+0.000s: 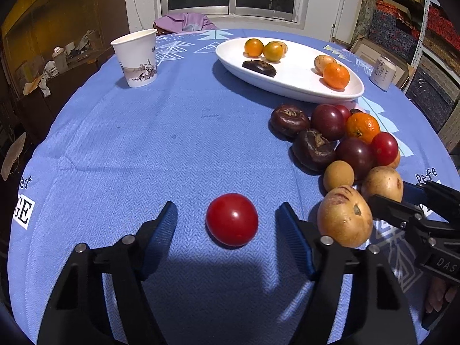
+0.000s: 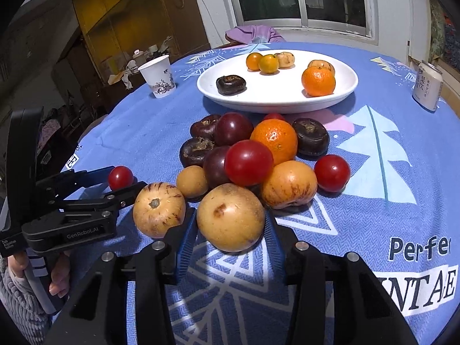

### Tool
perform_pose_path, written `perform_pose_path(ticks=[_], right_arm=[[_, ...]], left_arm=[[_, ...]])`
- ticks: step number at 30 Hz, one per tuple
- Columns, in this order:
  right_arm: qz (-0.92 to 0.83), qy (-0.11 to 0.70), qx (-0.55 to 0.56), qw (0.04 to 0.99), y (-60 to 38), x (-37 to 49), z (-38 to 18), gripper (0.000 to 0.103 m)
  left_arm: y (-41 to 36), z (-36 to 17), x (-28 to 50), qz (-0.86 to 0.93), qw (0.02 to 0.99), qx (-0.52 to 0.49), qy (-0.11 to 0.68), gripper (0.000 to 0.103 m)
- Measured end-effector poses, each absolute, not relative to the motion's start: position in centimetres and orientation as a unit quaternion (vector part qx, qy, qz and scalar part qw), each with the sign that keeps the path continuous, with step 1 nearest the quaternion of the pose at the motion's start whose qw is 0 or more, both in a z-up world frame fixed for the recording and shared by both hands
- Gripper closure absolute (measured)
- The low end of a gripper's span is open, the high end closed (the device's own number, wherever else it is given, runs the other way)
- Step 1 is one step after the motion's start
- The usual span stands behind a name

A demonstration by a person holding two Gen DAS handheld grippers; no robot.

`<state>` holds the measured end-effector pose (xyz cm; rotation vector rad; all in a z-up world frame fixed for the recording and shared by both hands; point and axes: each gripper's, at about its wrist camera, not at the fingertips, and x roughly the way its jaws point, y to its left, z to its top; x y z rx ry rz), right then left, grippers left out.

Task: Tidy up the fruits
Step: 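Grasp a red tomato with the left tool while the right tool grasps a tan fruit, then lower the red tomato onto the plate with the left tool while the right tool places the tan fruit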

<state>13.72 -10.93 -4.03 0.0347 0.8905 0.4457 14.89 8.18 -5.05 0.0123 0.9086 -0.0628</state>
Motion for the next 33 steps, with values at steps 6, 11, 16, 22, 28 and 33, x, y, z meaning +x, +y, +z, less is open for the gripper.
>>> perform_pose_path(ticks=[6,11,16,22,28,33], right_arm=[[0.217,0.426,0.024,0.878,-11.2,13.5,-3.9,0.057],[0.217,0.427,0.03,0.877,-11.5,13.3,-3.9,0.057],[0.216,0.426,0.034,0.878,-11.7,13.3,-3.9,0.057],[0.223,0.406,0.047,0.885,-12.6,12.5,-2.8,0.057],[0.204,0.305,0.068,0.928,-16.0,13.5,6.9,0.057],[0.169,0.246,0.082,0.951,-17.7,18.5,14.2,0.057]], left_arm=[[8.6,-4.8,14.7,-0.032,0.901,-0.005,0.433,0.059],[8.6,-4.7,14.1,-0.043,0.9,-0.013,0.433,0.072],[8.8,-4.4,13.6,-0.041,0.903,-0.022,0.426,0.073],[8.0,-3.0,13.1,-0.039,0.917,-0.004,0.398,0.073],[5.8,4.8,17.0,-0.043,0.939,0.03,0.341,0.073],[3.8,10.5,22.4,-0.041,0.954,0.027,0.296,0.073]])
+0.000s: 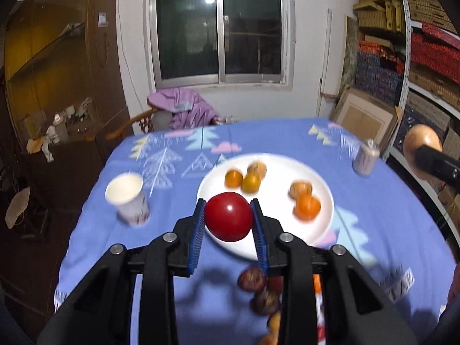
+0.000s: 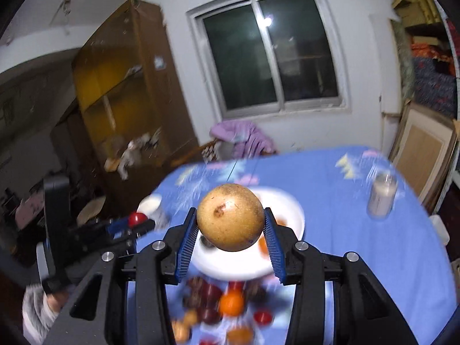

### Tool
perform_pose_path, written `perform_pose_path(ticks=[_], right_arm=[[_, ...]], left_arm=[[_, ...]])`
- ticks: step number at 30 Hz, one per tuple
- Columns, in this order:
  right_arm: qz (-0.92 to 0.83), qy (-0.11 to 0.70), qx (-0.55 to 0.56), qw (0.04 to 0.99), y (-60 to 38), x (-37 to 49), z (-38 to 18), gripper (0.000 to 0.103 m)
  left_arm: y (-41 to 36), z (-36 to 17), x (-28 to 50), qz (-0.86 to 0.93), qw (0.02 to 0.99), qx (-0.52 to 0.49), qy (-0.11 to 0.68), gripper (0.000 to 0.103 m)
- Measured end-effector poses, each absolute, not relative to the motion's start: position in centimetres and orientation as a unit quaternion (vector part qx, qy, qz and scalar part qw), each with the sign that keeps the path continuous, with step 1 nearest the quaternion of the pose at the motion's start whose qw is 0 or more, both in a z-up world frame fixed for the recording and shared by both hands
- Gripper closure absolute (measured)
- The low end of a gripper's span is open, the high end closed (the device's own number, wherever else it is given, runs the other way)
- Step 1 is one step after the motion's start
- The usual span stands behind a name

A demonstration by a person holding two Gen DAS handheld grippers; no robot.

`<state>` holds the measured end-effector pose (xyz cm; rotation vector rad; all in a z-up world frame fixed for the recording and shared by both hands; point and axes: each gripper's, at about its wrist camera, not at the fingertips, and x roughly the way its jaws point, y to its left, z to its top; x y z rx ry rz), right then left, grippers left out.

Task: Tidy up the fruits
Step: 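Lower the red tomato onto the plate with the left tool while the right tool places the tan fruit, then withdraw both tools from the plate back toward the fruit cluster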

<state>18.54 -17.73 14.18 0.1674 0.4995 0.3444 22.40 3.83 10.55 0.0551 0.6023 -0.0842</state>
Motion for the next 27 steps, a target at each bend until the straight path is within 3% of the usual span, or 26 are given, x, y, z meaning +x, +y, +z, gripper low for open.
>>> perform_pose_path(ticks=[4,12,19,22,25,27], right_arm=[[0.185,0.288,0.081,0.936,-15.9,23.3,11.5,0.057],[0.187,0.405,0.007,0.895,-10.6,30.1,1.4,0.057],[0.179,0.439,-0.022,0.88,-9.6,31.3,-1.4,0.057],[0.175,0.444,-0.024,0.878,-9.6,31.5,-2.0,0.056],[0.172,0.443,-0.026,0.88,-9.8,31.3,-1.9,0.054],[0.171,0.435,-0.021,0.884,-10.1,30.9,-1.1,0.05]], left_arm=[[3.1,9.2,27.5,-0.049,0.946,0.016,0.319,0.073],[4.3,0.4,36.2,-0.041,0.915,-0.007,0.402,0.073],[4.4,-2.0,38.5,-0.053,0.907,-0.024,0.417,0.072],[4.6,-2.3,38.7,-0.058,0.907,-0.031,0.417,0.061],[5.0,-1.5,38.2,-0.055,0.913,-0.04,0.402,0.034],[5.3,-0.7,37.5,-0.052,0.917,-0.039,0.393,0.033]])
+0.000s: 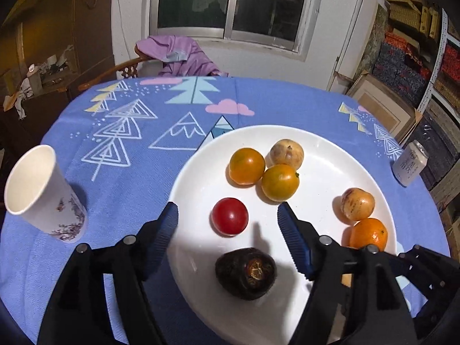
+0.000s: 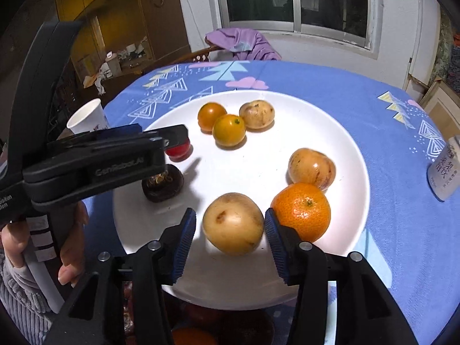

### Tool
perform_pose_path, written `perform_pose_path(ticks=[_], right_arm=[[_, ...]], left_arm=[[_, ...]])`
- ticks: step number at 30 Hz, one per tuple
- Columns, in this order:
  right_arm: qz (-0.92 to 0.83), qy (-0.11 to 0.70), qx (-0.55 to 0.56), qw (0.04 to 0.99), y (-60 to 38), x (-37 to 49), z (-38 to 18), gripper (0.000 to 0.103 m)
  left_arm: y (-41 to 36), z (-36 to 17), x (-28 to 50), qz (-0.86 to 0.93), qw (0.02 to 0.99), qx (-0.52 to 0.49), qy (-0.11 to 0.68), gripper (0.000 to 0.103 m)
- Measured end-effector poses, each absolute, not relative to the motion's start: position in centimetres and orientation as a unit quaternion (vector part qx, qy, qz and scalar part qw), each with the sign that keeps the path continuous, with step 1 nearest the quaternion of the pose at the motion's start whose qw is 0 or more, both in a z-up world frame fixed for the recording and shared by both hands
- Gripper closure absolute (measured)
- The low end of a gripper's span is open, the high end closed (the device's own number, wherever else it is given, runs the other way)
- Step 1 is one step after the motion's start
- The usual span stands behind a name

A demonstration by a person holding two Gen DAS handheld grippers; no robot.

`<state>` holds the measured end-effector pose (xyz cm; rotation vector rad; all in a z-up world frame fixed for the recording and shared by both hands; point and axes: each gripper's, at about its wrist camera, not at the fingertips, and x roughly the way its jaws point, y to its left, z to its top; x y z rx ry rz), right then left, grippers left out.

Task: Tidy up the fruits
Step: 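Withdraw both tools from the plate back toward the fruit cluster, then grasp a large striped tan fruit with the left tool while the right tool grasps a red tomato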

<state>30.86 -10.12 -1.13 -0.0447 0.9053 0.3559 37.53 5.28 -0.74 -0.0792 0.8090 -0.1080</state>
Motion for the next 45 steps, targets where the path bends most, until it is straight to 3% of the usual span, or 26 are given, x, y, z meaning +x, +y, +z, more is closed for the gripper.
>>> perform_pose_path(ticks=[2,4,6,8,11,17,24,32,40,45], right_arm=[[0.169,0.422,-0.01,0.89,-10.7,30.2,0.1,0.04],[0.165,0.395,0.004,0.904,-11.8,28.8,2.0,0.039],[0.168,0.369,0.024,0.914,-13.2,27.0,4.0,0.034],[0.166,0.338,0.056,0.925,-14.9,24.9,5.5,0.016],[0.161,0.296,0.098,0.937,-17.8,21.1,6.5,0.009],[0.135,0.295,0.173,0.93,-22.7,15.0,2.7,0.007],[0.137,0.313,0.251,0.906,-25.7,11.9,-0.3,0.006],[0.158,0.327,0.189,0.912,-22.8,11.0,-0.6,0.006],[0.172,0.336,0.183,0.908,-22.3,10.8,-0.8,0.006],[0.239,0.358,0.088,0.898,-18.3,8.7,-1.1,0.007]], left_arm=[[5.8,0.4,36.4,-0.048,0.921,-0.045,0.385,0.033],[6.5,1.7,35.2,-0.039,0.923,-0.053,0.379,0.031],[7.2,3.2,33.0,-0.024,0.929,-0.052,0.366,0.023],[8.2,4.0,29.3,-0.015,0.937,-0.054,0.344,0.011],[9.3,3.4,23.8,-0.001,0.94,-0.059,0.335,0.009],[7.6,-0.3,14.7,-0.012,0.939,-0.034,0.341,0.009],[2.6,-1.7,10.5,-0.056,0.938,0.061,0.336,0.007],[2.4,-3.5,12.4,-0.068,0.914,0.054,0.395,0.004],[1.3,-4.1,12.5,-0.081,0.908,0.081,0.403,0.004],[1.8,-3.9,12.8,-0.088,0.91,0.061,0.401,0.004]])
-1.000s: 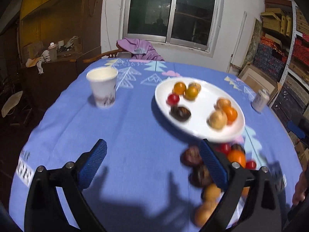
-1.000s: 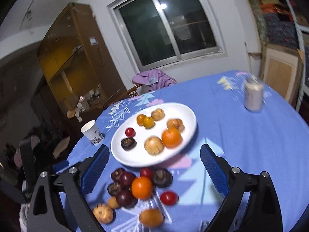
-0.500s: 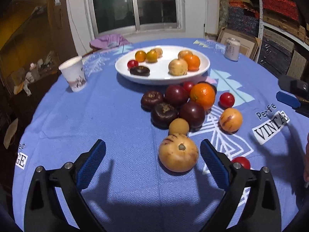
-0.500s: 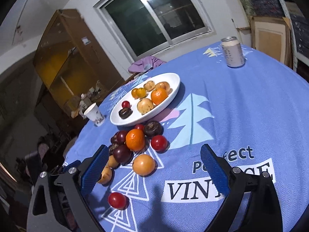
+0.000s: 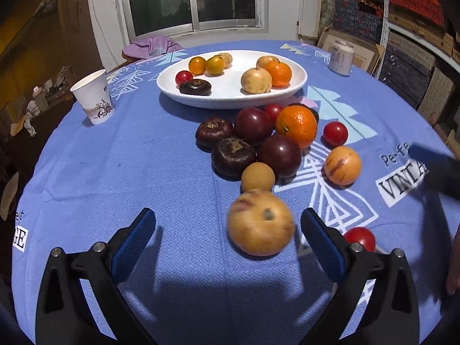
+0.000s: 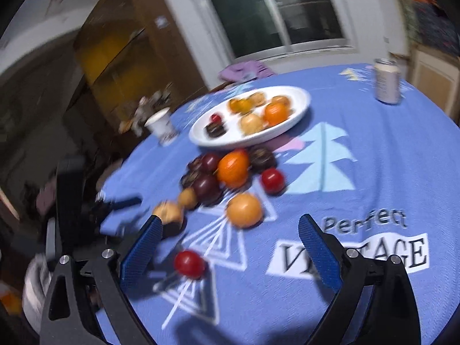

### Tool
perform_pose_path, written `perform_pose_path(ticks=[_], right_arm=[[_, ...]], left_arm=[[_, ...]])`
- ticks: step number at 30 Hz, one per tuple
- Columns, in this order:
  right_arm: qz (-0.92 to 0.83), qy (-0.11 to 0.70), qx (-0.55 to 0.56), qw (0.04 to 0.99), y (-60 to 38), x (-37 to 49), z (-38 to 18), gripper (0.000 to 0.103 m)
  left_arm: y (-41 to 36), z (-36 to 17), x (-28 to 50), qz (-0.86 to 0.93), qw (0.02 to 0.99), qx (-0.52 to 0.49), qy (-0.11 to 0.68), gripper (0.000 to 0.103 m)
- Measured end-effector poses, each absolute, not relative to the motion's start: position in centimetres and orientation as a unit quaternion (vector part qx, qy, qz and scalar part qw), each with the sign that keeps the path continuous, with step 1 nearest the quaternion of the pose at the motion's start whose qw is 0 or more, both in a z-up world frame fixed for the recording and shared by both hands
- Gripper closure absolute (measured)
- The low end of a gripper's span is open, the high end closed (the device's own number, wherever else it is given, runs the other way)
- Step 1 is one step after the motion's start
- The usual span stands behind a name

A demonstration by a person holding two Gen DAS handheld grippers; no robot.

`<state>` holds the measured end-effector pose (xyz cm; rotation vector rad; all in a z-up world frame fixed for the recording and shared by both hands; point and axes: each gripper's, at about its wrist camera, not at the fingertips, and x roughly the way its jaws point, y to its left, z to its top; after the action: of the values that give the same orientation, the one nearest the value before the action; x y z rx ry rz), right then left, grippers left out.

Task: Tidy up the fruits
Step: 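Grasp a large striped tan fruit with the left tool while the right tool grasps a red tomato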

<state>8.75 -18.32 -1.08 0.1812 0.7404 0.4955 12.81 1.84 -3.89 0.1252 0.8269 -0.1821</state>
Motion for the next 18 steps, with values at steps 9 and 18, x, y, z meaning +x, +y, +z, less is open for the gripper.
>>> perform_pose_path(ticks=[9,18], right_arm=[[0.277,0.409,0.02,0.869,-14.5,7.8,-2.4,0.02],[0.284,0.436,-0.041,0.853,-11.2,7.8,-3.4,0.039]], left_arm=[[1.8,-4.3,13.5,-0.107,0.903,0.05,0.414,0.025],[1.5,-4.5,13.4,-0.099,0.901,0.063,0.418,0.024]])
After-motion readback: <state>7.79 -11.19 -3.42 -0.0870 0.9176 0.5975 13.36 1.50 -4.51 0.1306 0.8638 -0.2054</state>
